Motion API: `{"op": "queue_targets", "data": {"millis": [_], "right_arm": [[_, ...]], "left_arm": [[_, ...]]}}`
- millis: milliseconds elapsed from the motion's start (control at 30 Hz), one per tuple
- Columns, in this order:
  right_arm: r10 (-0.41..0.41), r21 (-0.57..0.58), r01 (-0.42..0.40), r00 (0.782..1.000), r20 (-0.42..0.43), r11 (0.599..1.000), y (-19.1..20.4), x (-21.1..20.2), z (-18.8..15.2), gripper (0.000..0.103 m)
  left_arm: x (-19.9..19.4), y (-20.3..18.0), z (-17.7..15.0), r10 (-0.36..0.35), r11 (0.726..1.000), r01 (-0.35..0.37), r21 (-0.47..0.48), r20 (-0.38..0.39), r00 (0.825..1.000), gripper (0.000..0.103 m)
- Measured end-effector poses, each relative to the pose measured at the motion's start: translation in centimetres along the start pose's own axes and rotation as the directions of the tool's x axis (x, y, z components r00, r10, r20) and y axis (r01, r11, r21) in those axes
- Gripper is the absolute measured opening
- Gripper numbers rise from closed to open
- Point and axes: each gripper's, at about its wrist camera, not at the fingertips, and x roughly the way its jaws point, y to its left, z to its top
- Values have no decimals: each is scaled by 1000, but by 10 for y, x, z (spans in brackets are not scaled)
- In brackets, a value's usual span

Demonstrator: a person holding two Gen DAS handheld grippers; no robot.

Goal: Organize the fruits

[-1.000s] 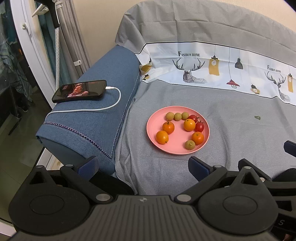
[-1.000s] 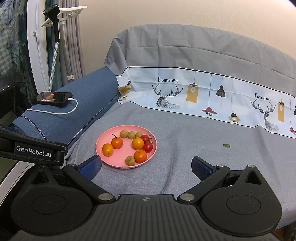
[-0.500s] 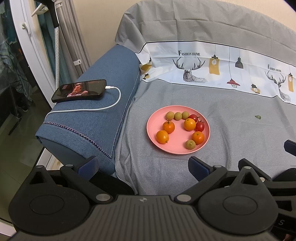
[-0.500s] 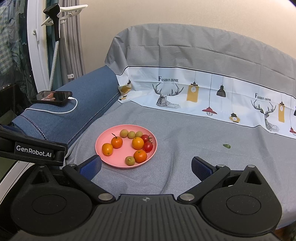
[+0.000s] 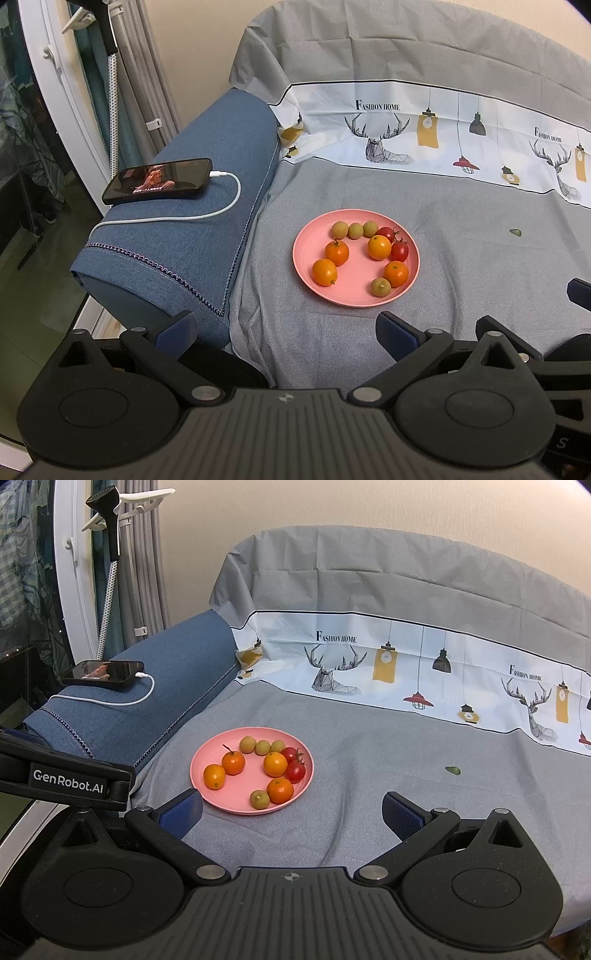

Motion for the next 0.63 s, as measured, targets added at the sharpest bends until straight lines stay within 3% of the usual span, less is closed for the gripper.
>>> {"op": "queue_targets", "data": {"millis": [633], "right_arm": [[13, 8, -13, 1000, -26, 1000, -2, 6, 0, 102]], "left_arm": [[9, 1, 0, 1, 1000, -1, 1, -17, 1000, 103]]}}
